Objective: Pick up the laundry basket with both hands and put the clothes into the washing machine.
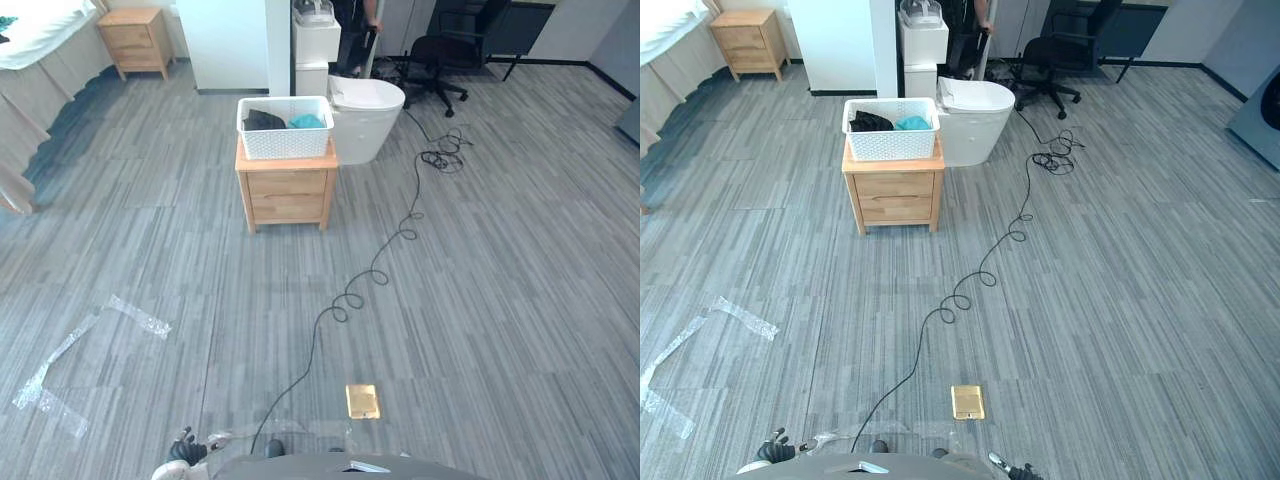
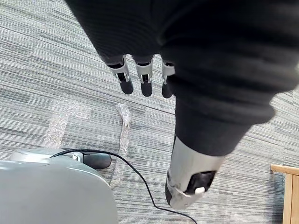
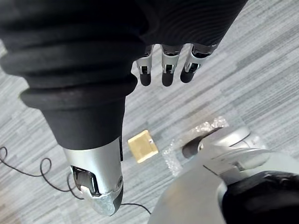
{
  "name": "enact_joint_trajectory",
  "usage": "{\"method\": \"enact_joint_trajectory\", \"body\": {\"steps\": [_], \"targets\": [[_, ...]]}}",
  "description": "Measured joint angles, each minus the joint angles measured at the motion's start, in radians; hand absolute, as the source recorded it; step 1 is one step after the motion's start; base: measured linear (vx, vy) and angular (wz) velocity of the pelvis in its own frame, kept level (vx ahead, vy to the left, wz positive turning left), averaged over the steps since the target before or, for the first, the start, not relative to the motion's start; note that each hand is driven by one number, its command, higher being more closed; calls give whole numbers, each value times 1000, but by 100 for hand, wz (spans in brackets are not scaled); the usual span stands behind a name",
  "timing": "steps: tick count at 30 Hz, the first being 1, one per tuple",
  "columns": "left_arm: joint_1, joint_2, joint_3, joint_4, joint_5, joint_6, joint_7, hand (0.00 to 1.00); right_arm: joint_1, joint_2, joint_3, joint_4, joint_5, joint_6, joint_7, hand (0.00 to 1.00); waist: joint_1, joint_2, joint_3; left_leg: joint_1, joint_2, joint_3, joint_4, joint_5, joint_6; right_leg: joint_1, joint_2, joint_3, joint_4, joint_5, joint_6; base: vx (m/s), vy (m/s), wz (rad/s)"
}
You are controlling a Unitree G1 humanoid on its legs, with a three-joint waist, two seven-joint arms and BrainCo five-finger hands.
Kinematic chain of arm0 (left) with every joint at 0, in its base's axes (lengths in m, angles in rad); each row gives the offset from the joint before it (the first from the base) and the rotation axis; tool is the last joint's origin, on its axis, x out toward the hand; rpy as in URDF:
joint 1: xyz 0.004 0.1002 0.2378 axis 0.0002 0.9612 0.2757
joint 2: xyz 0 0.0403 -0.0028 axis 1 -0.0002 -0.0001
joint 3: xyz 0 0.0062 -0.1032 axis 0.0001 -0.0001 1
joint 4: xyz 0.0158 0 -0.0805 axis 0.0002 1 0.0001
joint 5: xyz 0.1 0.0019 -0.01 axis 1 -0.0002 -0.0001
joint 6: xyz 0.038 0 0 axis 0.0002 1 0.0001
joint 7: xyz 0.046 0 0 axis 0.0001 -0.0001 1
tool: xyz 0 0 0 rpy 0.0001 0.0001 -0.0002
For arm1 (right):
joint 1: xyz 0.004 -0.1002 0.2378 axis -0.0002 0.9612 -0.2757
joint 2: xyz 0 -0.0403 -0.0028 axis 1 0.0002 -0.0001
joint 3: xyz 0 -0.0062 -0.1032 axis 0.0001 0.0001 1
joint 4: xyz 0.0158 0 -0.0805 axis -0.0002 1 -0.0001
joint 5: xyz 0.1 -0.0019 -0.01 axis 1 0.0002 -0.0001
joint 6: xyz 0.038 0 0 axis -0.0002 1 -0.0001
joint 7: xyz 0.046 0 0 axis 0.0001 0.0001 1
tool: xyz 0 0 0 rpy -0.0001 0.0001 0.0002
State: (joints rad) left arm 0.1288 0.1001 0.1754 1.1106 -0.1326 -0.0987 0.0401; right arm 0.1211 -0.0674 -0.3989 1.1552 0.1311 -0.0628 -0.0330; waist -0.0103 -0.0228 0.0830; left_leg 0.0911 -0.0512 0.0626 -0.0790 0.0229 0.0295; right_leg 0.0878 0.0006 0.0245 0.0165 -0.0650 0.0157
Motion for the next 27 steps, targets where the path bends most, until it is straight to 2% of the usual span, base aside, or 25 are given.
{"method": "enact_joint_trajectory", "body": {"steps": [9,15,20,27], "targets": [[-9,-6,-22,0,0,-3,-1,0,-12,-2,3,-1,0,-2,0,0,-2,18,19,15,1,7,-8,6,-5,14,1,1,-8,3,9,-52,-23,-1],[-17,-3,-22,0,-1,-11,0,0,-12,-1,14,-1,0,-3,0,0,-1,10,24,10,0,9,-8,4,-8,17,-1,-3,-31,13,15,-38,-19,0],[-17,1,-22,1,-1,-13,1,0,-17,1,16,1,0,-3,0,0,0,2,31,2,-1,9,-8,8,-2,19,-2,-5,-41,26,5,8,-14,0],[-17,2,-21,1,0,-20,1,0,-19,1,16,2,0,-3,0,0,-1,2,34,4,-1,9,-8,9,-4,21,-2,-8,-40,26,5,-1,-32,1]]}}
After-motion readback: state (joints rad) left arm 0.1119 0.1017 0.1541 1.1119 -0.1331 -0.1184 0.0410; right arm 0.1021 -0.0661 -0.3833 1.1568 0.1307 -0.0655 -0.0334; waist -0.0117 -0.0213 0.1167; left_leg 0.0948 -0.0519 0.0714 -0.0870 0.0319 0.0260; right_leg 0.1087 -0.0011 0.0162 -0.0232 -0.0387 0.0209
